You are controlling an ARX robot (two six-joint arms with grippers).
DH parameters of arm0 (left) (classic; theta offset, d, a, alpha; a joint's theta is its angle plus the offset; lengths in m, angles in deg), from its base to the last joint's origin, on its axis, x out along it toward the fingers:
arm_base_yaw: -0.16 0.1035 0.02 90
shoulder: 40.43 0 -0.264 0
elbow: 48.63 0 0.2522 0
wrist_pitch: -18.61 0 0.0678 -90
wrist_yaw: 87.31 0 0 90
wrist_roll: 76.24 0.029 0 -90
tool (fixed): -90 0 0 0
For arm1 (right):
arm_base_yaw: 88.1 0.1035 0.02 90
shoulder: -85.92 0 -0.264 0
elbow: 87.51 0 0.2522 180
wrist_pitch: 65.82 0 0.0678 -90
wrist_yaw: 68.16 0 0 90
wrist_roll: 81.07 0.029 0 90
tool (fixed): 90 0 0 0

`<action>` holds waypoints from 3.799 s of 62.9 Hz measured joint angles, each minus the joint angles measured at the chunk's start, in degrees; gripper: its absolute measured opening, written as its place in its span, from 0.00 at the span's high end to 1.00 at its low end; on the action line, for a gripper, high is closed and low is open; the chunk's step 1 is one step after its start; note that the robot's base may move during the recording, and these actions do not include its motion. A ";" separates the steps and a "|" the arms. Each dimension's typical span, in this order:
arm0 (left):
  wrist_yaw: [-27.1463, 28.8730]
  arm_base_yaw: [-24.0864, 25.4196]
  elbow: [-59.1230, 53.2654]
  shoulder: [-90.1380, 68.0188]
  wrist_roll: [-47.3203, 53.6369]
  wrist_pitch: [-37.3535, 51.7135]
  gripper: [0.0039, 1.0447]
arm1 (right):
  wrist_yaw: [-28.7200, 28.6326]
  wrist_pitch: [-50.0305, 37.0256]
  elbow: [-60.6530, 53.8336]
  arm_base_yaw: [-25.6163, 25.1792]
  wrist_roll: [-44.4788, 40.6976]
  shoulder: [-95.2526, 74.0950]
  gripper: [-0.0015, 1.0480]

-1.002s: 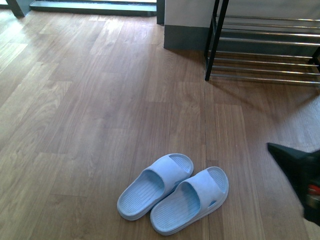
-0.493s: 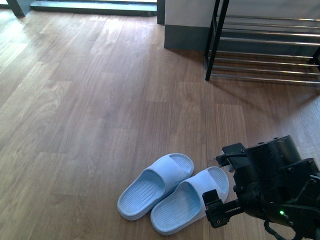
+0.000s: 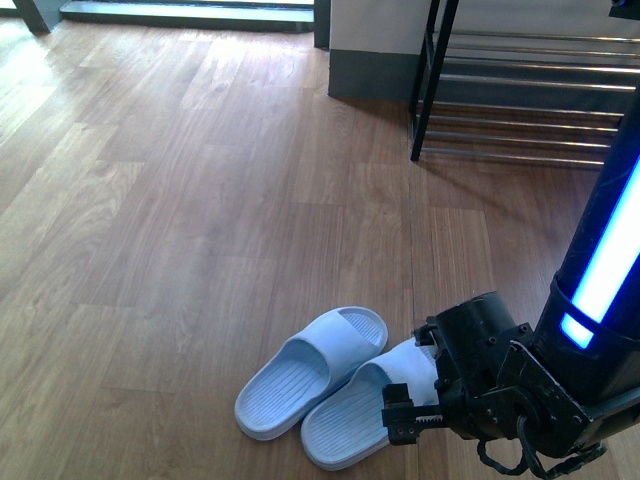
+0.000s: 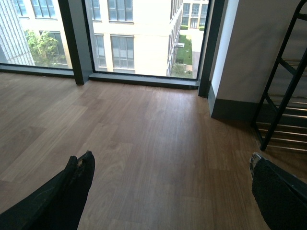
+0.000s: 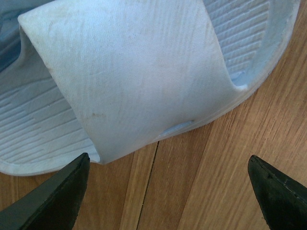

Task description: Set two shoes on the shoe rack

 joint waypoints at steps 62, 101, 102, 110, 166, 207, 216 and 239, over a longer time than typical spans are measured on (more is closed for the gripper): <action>0.00 0.00 0.00 0.00 0.00 0.00 0.09 | 7.74 3.76 13.35 -2.25 -1.90 -6.75 0.68; 0.00 0.00 0.00 0.00 0.00 0.00 0.09 | 12.79 -13.62 8.96 -3.80 -27.65 -7.87 0.51; 0.00 0.00 0.00 0.00 0.02 0.00 0.09 | 12.92 -13.51 8.85 -4.00 -27.26 -7.93 0.48; 0.00 0.00 0.00 0.00 0.00 0.00 0.09 | 12.44 -10.62 8.46 -5.60 -22.29 -8.04 0.29; 0.00 0.00 0.00 0.00 0.00 0.00 0.09 | 8.92 -8.72 5.81 -9.75 4.85 -9.64 0.84; -0.04 0.00 0.00 0.00 0.00 0.00 0.09 | 4.90 -13.88 -25.22 -23.56 -12.79 44.98 0.98; 0.00 0.00 0.00 0.00 0.00 0.00 0.09 | -0.52 -6.34 -30.42 -26.08 -12.70 61.40 0.98; 0.00 0.00 0.00 0.00 0.00 0.00 0.09 | -13.46 11.19 -41.03 -34.21 -12.50 97.02 0.98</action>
